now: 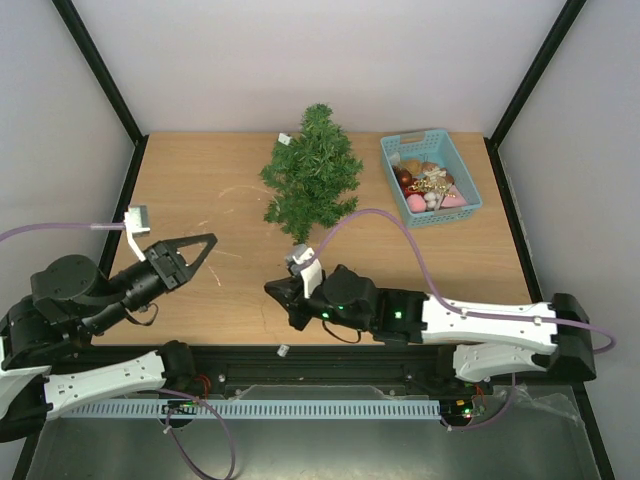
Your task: Decorate the small christmas tree
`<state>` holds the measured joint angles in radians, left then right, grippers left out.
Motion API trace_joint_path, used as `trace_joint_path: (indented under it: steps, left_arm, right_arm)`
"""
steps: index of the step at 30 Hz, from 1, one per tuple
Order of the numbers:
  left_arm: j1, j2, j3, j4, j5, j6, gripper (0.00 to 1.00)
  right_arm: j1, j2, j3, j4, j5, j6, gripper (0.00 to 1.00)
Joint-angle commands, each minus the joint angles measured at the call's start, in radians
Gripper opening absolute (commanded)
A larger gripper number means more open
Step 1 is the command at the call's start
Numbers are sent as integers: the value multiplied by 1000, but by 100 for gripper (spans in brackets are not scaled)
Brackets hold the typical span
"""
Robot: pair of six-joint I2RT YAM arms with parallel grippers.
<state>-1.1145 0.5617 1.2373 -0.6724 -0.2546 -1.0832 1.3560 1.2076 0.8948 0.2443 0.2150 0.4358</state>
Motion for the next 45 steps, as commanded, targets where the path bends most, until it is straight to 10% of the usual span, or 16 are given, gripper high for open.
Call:
trace_joint_path:
  steps: [1, 20, 31, 39, 45]
  left_arm:
    - [-5, -1, 63, -96, -157, 10, 2]
    - [-6, 65, 166, -184, -535, 46, 2]
    - [-6, 81, 284, -160, -592, 143, 2]
    - [-7, 126, 323, -128, -574, 219, 2]
    - [-8, 127, 316, -141, -655, 246, 2]
  right_arm:
    - [31, -133, 55, -108, 82, -23, 1]
    - [31, -115, 594, -481, 143, -185, 2]
    - [31, 18, 363, -210, 106, -205, 66]
    - [31, 201, 352, 7, 135, -242, 70]
    - [31, 286, 628, -155, 270, -370, 70]
